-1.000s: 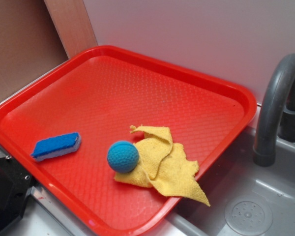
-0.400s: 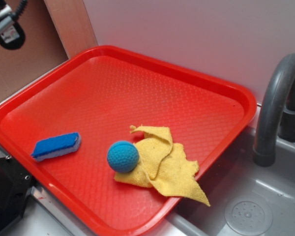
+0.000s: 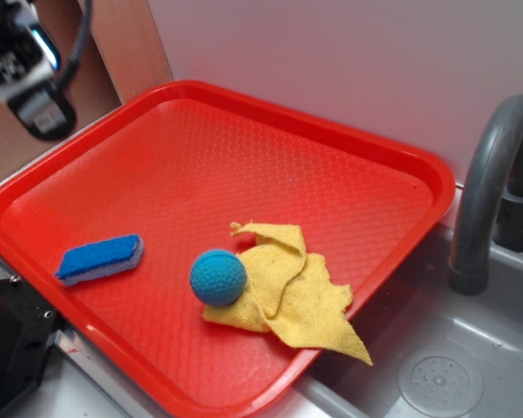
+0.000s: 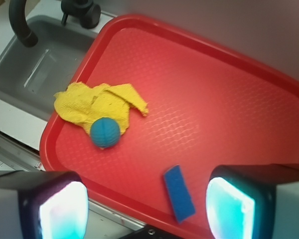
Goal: Grab the blue ball.
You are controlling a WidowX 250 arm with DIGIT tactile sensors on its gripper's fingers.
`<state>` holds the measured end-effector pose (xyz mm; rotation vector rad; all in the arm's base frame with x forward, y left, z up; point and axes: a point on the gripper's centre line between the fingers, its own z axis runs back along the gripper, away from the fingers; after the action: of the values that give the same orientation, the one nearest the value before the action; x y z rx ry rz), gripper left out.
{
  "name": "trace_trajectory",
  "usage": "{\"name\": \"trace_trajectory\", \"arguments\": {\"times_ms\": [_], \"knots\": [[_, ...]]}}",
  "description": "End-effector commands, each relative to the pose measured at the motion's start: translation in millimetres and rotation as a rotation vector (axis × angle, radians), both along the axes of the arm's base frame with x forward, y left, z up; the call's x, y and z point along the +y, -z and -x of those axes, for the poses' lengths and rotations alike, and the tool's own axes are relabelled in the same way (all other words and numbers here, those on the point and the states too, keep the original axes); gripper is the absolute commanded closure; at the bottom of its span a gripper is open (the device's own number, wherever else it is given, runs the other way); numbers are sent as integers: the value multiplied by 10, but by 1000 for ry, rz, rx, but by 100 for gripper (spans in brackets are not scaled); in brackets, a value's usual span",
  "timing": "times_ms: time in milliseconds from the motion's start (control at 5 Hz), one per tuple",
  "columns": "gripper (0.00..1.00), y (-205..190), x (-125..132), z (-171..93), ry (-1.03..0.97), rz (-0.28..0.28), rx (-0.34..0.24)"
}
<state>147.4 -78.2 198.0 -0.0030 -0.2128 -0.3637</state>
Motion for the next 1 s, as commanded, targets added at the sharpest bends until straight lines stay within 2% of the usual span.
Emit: {"name": "trace_trajectory", "arguments": {"times_ms": [0, 200, 400, 600, 800], "knots": [[0, 386, -190, -132, -87, 23, 3], [0, 606, -247, -252, -61, 99, 32], [0, 852, -341, -341, 20, 117, 74], [0, 1023, -343, -389, 42, 112, 106], [0, 1158, -356, -404, 123, 178, 126]]}}
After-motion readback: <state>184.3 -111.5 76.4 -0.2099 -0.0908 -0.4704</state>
